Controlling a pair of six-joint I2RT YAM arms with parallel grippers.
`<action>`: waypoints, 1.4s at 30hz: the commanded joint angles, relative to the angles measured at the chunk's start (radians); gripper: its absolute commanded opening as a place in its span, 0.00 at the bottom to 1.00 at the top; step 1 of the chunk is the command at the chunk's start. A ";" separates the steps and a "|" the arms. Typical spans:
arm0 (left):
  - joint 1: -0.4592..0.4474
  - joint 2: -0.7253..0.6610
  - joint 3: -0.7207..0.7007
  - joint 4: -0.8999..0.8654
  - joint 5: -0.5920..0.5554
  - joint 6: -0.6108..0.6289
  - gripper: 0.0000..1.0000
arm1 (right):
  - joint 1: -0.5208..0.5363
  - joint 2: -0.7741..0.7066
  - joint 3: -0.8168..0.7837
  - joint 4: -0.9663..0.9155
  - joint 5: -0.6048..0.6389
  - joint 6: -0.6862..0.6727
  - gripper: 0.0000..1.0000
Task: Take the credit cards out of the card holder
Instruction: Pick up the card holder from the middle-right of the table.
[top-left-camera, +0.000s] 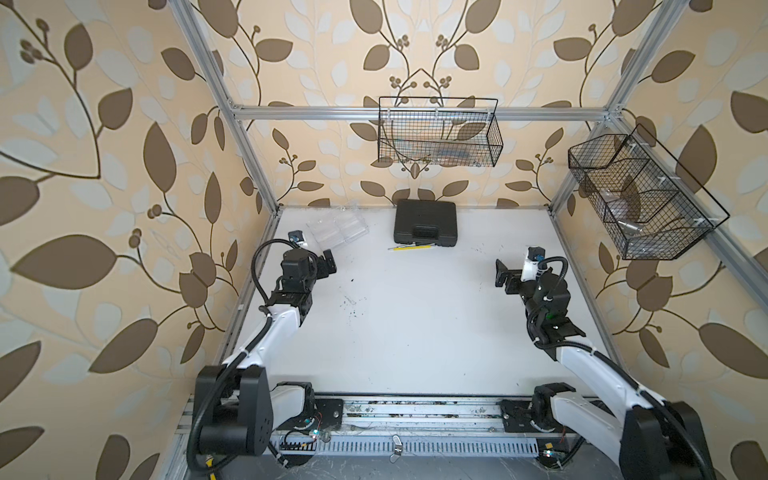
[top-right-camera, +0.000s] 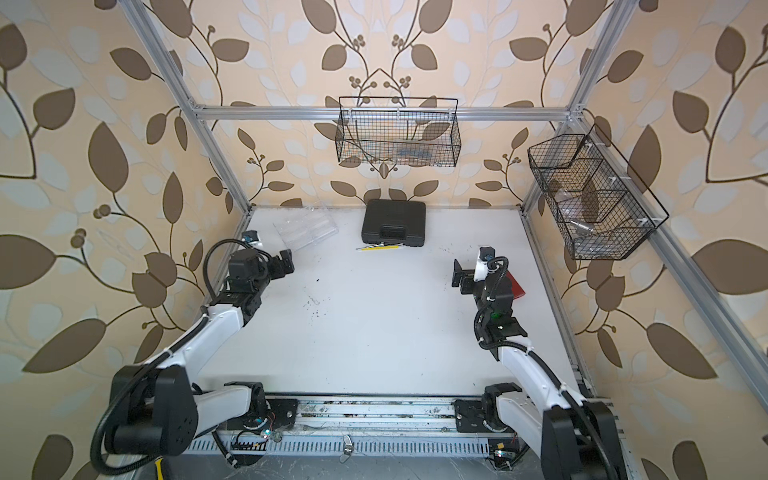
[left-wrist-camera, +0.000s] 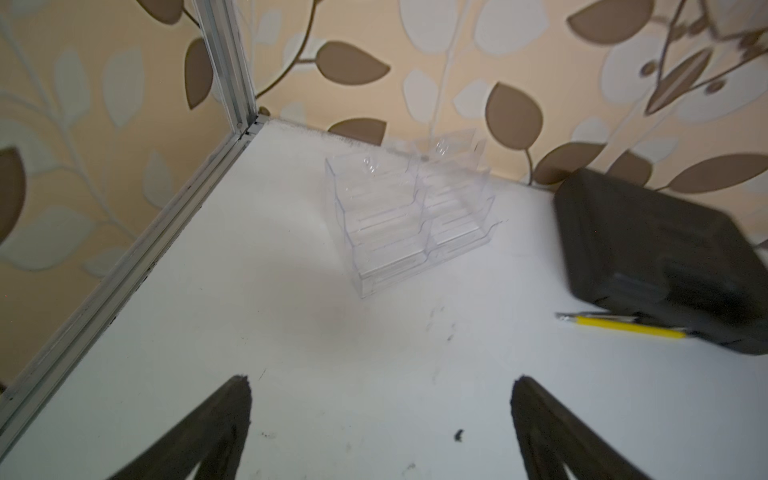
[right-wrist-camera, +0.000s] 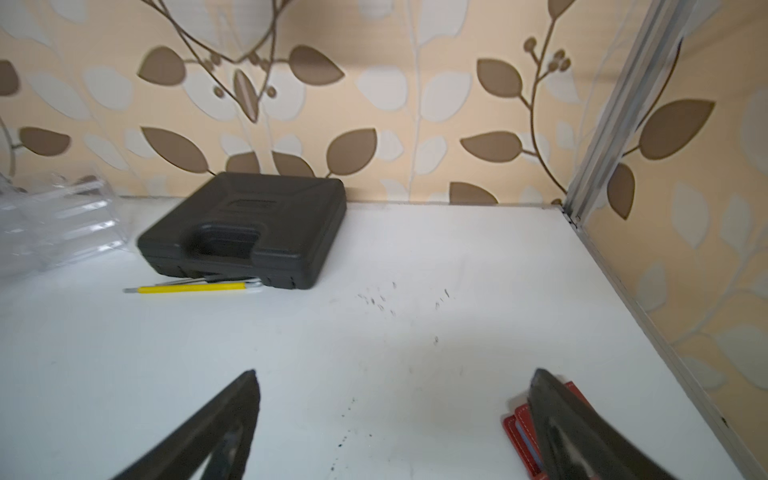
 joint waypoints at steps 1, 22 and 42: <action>-0.001 -0.077 0.101 -0.304 0.018 -0.147 0.99 | 0.037 -0.123 0.055 -0.297 0.001 0.079 1.00; -0.001 0.047 0.651 -1.002 -0.034 -0.264 0.99 | 0.154 -0.138 0.516 -0.879 -0.189 0.227 1.00; -0.001 0.476 0.858 -1.105 -0.111 -0.322 0.90 | 0.199 -0.034 0.587 -0.949 -0.272 0.313 1.00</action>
